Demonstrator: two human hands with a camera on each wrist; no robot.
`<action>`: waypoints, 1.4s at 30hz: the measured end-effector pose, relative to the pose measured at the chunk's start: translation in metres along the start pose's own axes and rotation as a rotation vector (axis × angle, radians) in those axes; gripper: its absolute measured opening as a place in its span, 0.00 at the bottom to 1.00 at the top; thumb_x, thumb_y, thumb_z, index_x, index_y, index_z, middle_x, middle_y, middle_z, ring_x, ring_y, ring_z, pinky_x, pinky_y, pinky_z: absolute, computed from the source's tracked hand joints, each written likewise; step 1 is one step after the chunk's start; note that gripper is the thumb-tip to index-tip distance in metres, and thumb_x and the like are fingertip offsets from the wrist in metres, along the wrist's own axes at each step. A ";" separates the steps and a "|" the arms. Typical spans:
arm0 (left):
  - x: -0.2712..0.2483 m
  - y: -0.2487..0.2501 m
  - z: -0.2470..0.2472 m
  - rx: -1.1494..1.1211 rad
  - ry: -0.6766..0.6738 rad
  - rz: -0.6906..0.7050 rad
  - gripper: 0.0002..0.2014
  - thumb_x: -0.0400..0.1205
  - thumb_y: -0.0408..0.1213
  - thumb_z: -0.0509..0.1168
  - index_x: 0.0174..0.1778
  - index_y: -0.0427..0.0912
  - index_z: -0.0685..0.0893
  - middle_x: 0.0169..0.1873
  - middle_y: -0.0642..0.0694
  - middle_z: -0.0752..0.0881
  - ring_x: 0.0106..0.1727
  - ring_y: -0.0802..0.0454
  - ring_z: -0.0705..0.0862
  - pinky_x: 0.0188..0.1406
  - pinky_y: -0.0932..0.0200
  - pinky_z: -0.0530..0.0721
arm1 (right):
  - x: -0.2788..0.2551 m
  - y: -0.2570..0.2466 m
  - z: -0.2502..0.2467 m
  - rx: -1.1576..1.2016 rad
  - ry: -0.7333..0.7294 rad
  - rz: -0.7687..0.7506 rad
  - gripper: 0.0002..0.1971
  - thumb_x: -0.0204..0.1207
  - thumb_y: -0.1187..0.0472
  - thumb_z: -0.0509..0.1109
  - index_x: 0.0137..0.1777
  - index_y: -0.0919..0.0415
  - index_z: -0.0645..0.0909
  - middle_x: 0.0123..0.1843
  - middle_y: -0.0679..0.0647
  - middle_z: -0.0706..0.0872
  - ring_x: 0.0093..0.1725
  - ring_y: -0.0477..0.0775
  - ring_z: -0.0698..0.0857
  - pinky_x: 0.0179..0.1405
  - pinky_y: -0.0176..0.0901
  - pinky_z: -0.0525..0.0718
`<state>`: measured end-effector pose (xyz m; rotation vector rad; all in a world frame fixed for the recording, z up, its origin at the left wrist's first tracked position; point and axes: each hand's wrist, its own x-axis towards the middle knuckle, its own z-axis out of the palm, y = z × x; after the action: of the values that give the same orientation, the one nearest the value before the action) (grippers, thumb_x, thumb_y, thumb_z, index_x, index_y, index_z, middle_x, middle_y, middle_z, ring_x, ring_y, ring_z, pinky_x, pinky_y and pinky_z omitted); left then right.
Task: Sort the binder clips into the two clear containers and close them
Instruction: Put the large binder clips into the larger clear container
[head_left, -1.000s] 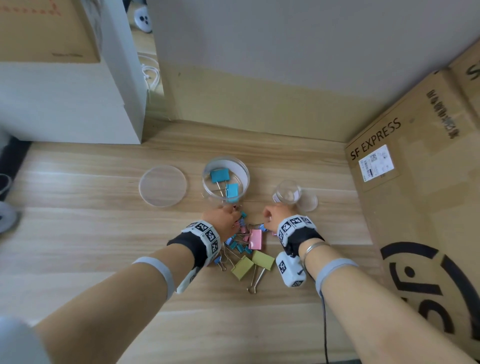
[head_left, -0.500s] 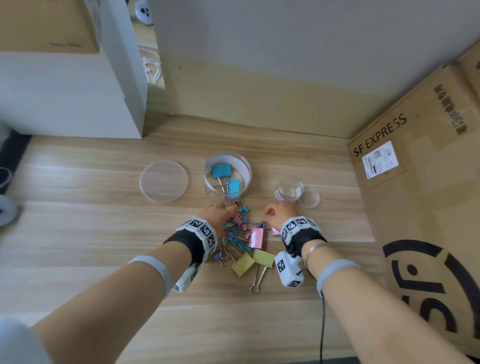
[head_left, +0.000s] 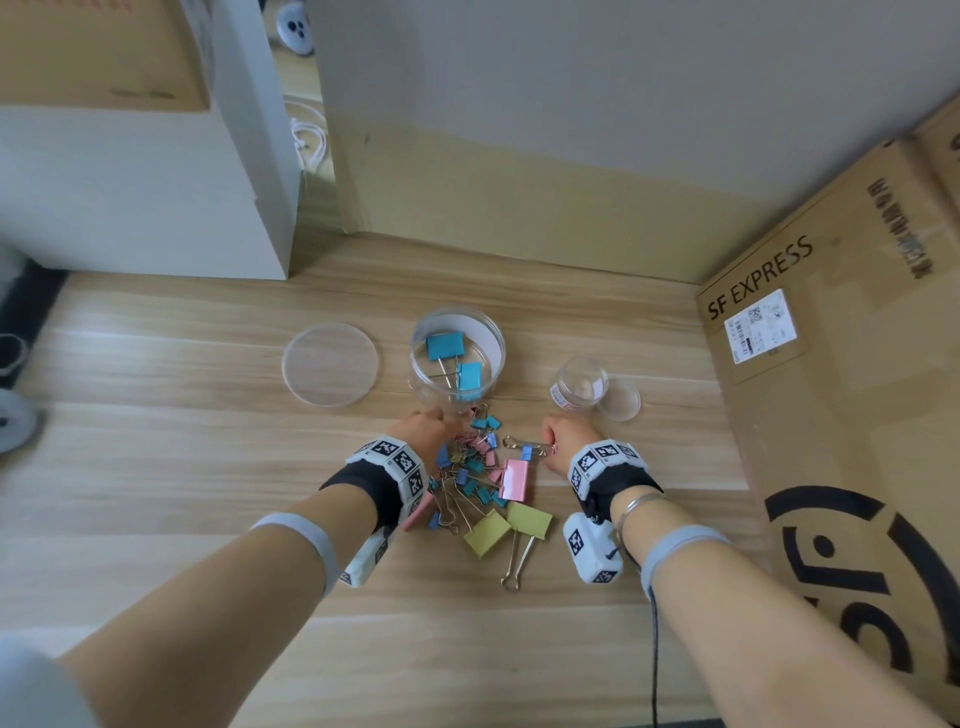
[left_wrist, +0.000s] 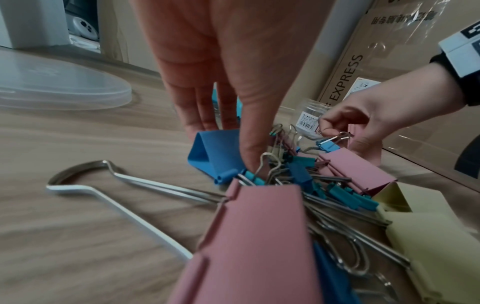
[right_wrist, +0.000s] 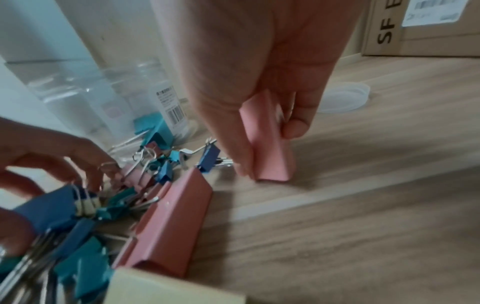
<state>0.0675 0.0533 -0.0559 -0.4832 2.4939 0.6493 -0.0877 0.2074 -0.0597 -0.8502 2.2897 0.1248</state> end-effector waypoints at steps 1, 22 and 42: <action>0.000 0.000 0.000 -0.006 0.004 0.002 0.29 0.75 0.27 0.68 0.72 0.45 0.70 0.64 0.40 0.77 0.64 0.40 0.78 0.62 0.52 0.79 | -0.002 0.000 -0.002 0.030 0.009 0.006 0.15 0.68 0.70 0.68 0.33 0.50 0.67 0.32 0.49 0.76 0.33 0.54 0.79 0.29 0.38 0.75; -0.002 -0.002 0.007 -0.026 0.073 -0.010 0.27 0.78 0.32 0.66 0.72 0.47 0.65 0.63 0.38 0.76 0.60 0.39 0.79 0.58 0.48 0.82 | -0.014 -0.011 -0.011 0.129 0.064 -0.069 0.19 0.82 0.48 0.58 0.46 0.63 0.80 0.29 0.45 0.77 0.27 0.43 0.75 0.28 0.36 0.73; -0.025 -0.002 -0.045 -0.154 0.253 0.156 0.10 0.78 0.40 0.66 0.54 0.44 0.78 0.44 0.44 0.87 0.40 0.49 0.79 0.38 0.58 0.76 | -0.012 -0.018 -0.013 0.100 0.032 -0.075 0.19 0.82 0.48 0.58 0.42 0.65 0.78 0.31 0.54 0.75 0.35 0.54 0.75 0.35 0.45 0.72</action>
<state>0.0712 0.0327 -0.0085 -0.4544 2.7526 0.8952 -0.0772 0.1959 -0.0397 -0.8907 2.2698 -0.0367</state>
